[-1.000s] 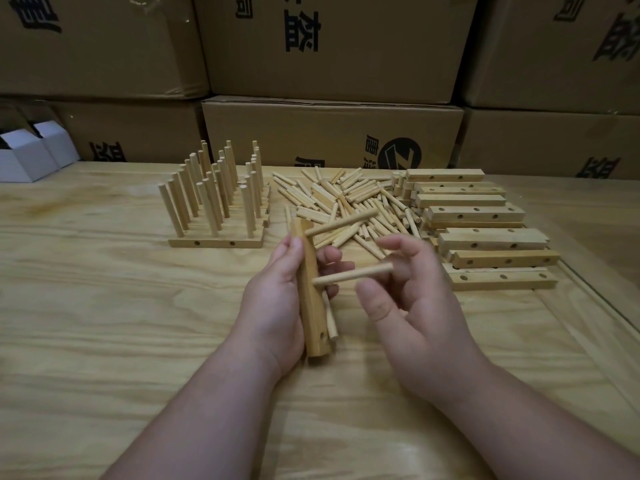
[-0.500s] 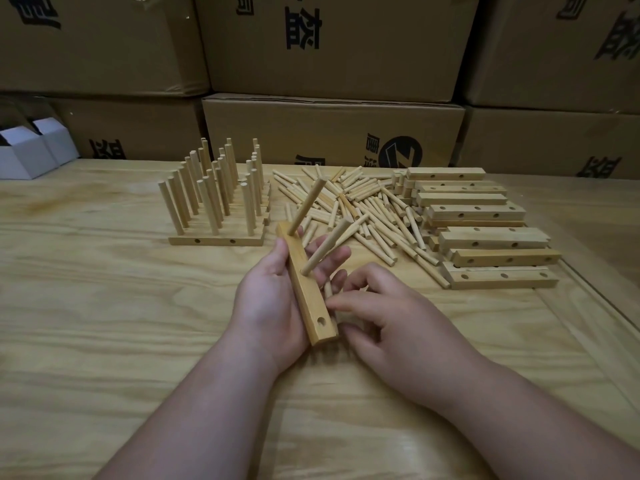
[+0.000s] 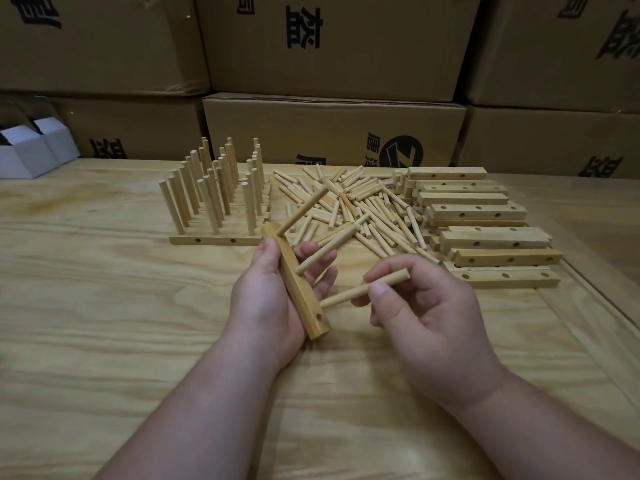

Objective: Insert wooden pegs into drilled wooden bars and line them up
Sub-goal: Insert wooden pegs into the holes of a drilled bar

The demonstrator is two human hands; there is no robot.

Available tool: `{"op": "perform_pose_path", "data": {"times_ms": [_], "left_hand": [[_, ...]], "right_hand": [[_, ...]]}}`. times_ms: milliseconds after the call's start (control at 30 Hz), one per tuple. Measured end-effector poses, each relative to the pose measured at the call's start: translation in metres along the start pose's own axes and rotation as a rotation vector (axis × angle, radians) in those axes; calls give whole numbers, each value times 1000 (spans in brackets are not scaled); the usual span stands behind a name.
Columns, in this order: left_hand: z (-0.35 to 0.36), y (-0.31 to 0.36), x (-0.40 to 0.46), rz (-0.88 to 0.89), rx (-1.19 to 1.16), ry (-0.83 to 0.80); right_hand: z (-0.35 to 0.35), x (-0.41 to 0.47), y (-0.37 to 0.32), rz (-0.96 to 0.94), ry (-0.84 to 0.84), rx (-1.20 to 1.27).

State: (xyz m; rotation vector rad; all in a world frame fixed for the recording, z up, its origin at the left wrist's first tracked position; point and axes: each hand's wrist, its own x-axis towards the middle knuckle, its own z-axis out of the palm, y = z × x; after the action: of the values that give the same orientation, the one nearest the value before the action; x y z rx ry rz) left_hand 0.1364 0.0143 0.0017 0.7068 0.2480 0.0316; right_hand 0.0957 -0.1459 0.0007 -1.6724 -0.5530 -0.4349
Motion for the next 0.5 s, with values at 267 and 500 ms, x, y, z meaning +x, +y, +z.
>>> {"op": "perform_pose_path", "data": {"times_ms": [267, 500], "left_hand": [[-1, -2, 2, 5, -20, 35], [-4, -2, 1, 4, 7, 37]], "right_hand": [[0, 0, 3, 165, -100, -2], [-1, 2, 5, 174, -151, -46]]}}
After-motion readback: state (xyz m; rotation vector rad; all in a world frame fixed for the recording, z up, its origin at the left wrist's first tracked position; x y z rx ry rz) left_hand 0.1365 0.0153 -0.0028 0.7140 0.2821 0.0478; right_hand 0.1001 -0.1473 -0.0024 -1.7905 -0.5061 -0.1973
